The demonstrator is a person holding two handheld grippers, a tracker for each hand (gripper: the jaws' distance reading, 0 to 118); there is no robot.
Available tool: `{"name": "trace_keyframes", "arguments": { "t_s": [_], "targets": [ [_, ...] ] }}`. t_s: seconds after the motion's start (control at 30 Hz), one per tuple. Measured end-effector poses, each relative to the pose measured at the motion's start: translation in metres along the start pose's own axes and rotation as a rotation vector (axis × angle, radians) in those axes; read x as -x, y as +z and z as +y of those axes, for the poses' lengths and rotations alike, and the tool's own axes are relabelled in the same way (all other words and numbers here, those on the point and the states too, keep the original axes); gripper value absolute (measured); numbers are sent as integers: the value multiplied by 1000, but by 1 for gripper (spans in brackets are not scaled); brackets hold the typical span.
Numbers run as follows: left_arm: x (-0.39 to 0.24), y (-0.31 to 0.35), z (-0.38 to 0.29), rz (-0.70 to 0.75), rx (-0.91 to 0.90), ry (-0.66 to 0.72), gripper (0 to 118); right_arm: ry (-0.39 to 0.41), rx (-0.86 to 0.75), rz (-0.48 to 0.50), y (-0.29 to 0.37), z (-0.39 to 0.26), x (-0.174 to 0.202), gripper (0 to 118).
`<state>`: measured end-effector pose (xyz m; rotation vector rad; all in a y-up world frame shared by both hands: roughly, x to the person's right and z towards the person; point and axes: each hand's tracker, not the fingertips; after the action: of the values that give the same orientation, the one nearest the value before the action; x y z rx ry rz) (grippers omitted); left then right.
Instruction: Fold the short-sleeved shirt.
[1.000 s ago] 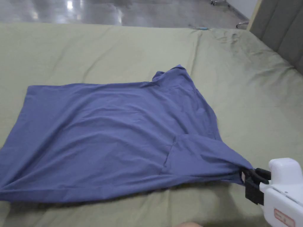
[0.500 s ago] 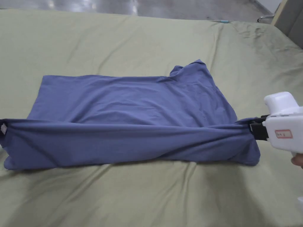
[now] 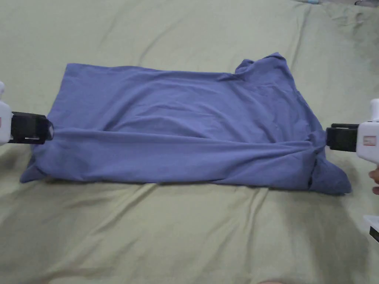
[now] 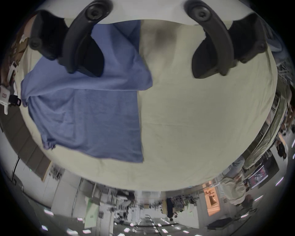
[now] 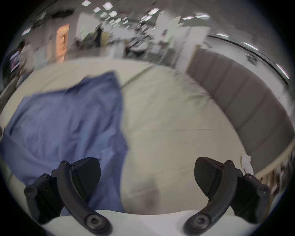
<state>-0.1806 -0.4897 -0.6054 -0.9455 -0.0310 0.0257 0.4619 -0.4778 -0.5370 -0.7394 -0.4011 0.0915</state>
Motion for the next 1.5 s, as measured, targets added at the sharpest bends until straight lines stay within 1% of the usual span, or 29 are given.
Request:
{"name": "trace_keyframes", "arguments": {
  "t_s": [0.03, 0.1, 0.13, 0.17, 0.2, 0.23, 0.3, 0.33, 0.43, 0.53, 0.57, 0.6, 0.63, 0.67, 0.7, 0.8, 0.93, 0.97, 1.0, 1.03, 1.07, 1.1, 1.13, 1.23, 1.37, 1.4, 1.43, 1.47, 1.5],
  "targets": [
    [5, 17, -4, -15, -55, 15, 118, -60, -16, -19, 11, -2, -12, 118],
    [11, 52, -18, -2, -150, 31, 117, -149, -61, 55, 37, -13, -31, 114],
    [13, 73, -31, -8, -210, 44, 116, -154, -60, 134, 50, -16, -38, 100],
    [13, 92, -47, -23, -250, 42, 105, -149, -61, 170, 62, -26, -41, 79],
    [9, 110, -66, -21, -291, 24, 70, -125, -57, 189, 75, -37, -43, 41],
    [2, 125, -87, 14, -322, 0, 3, -77, -71, 205, 88, -52, -41, 2],
    [-8, 139, -134, 93, -364, 9, 0, -4, -106, 192, 115, -83, -33, 2],
    [-10, 142, -154, 13, -323, 5, 0, 9, -100, 241, 126, -99, -31, 2],
    [-19, 133, -192, -28, -229, 76, 0, -14, -87, 268, 148, -140, -18, 2],
    [-18, 111, -188, -21, -174, 40, 0, -89, -22, 320, 155, -162, -7, 2],
    [-19, 107, -180, -19, -184, 39, 5, -104, -11, 323, 155, -165, -5, 2],
    [-19, 101, -169, -21, -195, 36, 25, -98, -6, 323, 154, -167, -3, 2],
    [-24, 98, -152, -20, -207, 39, 69, -90, -3, 322, 154, -168, 0, 2],
    [-24, 93, -140, -38, -247, 56, 103, -80, -2, 315, 154, -163, 1, 2],
    [-24, 85, -127, -64, -269, 69, 118, -76, -3, 310, 155, -160, 2, 2],
    [-37, 55, -91, -86, -197, 19, 118, -100, -22, 339, 160, -149, -1, 2],
    [-50, 11, -74, -21, -124, -44, 118, -87, -51, 333, 163, -137, 2, 2],
    [-50, 2, -74, -20, -82, -52, 113, -82, -53, 330, 162, -136, 3, 2],
    [-52, -6, -74, -4, -42, -57, 88, -76, -53, 329, 160, -135, 3, 2],
    [-54, -10, -76, -22, -6, -57, 49, -70, -52, 325, 159, -134, 5, 2],
    [-56, -2, -80, -54, -76, -31, 41, -65, -51, 323, 159, -135, 5, 2],
    [-61, 4, -81, -29, -120, -55, 20, -58, -48, 321, 157, -135, 6, 2],
    [-67, 7, -82, -61, -123, -95, 9, -48, -40, 317, 153, -136, 7, 2],
    [-76, 13, -89, -19, -137, -181, 9, -25, -24, 298, 141, -136, 11, 2],
    [-63, 24, -88, -62, -144, -79, 9, -21, -53, 299, 122, -121, 10, 5],
    [-59, 27, -87, -83, -146, -49, 9, -19, -70, 303, 114, -114, 10, 22],
    [-58, 33, -85, -91, -140, -37, 8, -11, -77, 306, 105, -107, 9, 65],
    [-56, 34, -84, -88, -145, -36, 9, -10, -73, 303, 91, -102, 5, 98],
    [-57, 35, -84, -87, -145, -35, 9, -18, -52, 287, 78, -95, 4, 115]
  ]
}}
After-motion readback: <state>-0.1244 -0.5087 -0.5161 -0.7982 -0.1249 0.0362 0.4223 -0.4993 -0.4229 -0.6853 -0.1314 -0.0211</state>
